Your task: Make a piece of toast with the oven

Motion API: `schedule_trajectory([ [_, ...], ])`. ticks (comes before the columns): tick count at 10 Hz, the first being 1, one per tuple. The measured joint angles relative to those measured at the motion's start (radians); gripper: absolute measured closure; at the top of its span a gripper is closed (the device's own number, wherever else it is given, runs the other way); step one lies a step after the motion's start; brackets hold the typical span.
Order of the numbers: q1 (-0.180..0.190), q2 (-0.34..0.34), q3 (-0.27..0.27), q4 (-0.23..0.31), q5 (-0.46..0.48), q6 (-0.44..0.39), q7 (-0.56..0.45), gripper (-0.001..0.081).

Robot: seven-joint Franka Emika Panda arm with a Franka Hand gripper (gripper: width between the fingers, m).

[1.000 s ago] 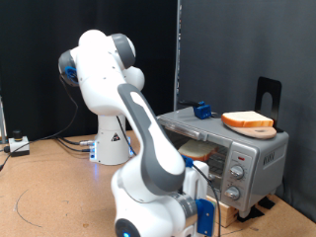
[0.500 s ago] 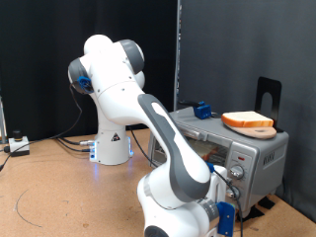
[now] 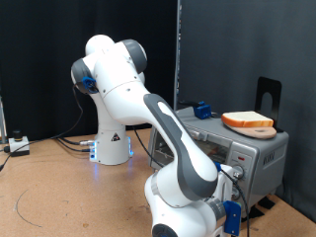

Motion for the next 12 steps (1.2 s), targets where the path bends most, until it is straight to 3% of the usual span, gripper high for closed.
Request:
schedule_trajectory([
  [2, 0.0, 0.0, -0.001, -0.007, 0.0, 0.0, 0.0, 0.0262],
  [3, 0.0, 0.0, -0.001, -0.011, 0.0, 0.001, 0.0, 0.0262],
  [4, 0.0, 0.0, -0.002, -0.014, 0.0, 0.001, 0.0, 0.0446],
  [5, -0.001, 0.0, -0.002, -0.015, 0.001, 0.0, 0.0, 0.058],
  [6, -0.003, -0.005, -0.001, -0.015, 0.001, -0.008, 0.0, 0.058],
  [7, -0.003, -0.006, -0.001, -0.016, 0.001, -0.007, -0.002, 0.0711],
  [9, -0.006, -0.009, 0.002, -0.022, 0.001, 0.0, -0.074, 0.0711],
  [12, -0.044, -0.061, 0.028, -0.118, 0.037, 0.099, -0.347, 0.0711],
])
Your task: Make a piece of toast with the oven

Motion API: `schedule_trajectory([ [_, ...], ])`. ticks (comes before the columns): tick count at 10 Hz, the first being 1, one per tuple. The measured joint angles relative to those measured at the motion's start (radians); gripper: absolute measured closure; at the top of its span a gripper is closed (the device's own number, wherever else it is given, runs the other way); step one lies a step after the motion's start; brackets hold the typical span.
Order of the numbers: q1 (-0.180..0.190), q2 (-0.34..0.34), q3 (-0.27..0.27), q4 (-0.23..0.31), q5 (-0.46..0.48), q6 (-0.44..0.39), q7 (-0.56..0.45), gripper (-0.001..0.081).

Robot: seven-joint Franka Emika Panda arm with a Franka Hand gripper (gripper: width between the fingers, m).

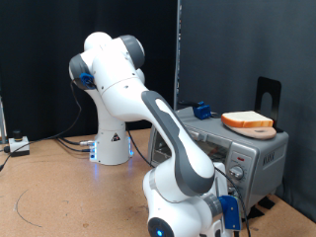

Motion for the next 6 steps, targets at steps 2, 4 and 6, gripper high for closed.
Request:
schedule_trajectory([
  [2, -0.03, -0.022, 0.02, -0.058, 0.043, 0.05, -0.151, 0.0711],
  [4, -0.048, -0.025, 0.032, -0.083, 0.07, 0.069, -0.227, 0.0711],
  [6, -0.052, -0.025, 0.033, -0.089, 0.077, 0.074, -0.234, 0.0711],
])
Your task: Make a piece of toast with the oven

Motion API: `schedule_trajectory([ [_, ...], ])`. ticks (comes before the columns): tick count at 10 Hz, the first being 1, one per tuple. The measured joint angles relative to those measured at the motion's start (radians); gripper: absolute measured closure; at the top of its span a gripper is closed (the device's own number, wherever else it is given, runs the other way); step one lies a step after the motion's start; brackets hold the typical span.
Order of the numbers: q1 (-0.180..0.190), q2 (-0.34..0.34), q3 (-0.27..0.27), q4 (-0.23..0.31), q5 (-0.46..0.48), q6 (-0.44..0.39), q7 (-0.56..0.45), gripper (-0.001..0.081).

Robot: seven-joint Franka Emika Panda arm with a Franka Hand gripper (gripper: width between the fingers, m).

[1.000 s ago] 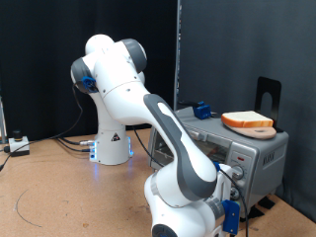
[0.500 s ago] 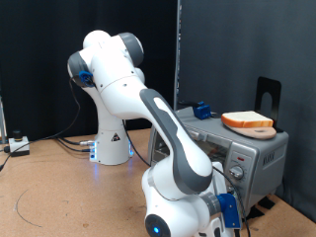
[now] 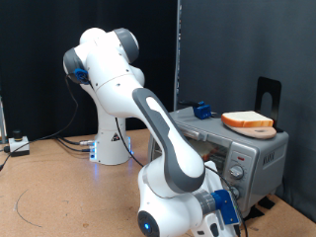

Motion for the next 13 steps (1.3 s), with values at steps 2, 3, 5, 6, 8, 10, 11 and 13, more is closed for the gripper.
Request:
schedule_trajectory([
  [2, -0.001, 0.0, 0.0, 0.0, 0.0, 0.0, 0.004, 0.0711],
  [3, -0.001, 0.0, 0.0, 0.0, 0.0, 0.0, 0.007, 0.0711],
  [5, -0.01, -0.004, -0.002, 0.011, 0.0, 0.0, 0.019, 0.0711],
  [6, -0.022, -0.014, -0.003, 0.018, 0.0, -0.004, 0.032, 0.0564],
  [8, -0.042, -0.03, -0.005, 0.029, -0.001, -0.037, 0.073, 0.0407],
  [10, -0.063, -0.044, -0.022, 0.06, -0.036, -0.148, 0.199, 0.0113],
  [11, -0.068, -0.053, -0.04, 0.084, -0.088, -0.224, 0.268, 0.0113],
  [13, -0.073, -0.06, -0.078, 0.144, -0.174, -0.364, 0.408, 0.0017],
])
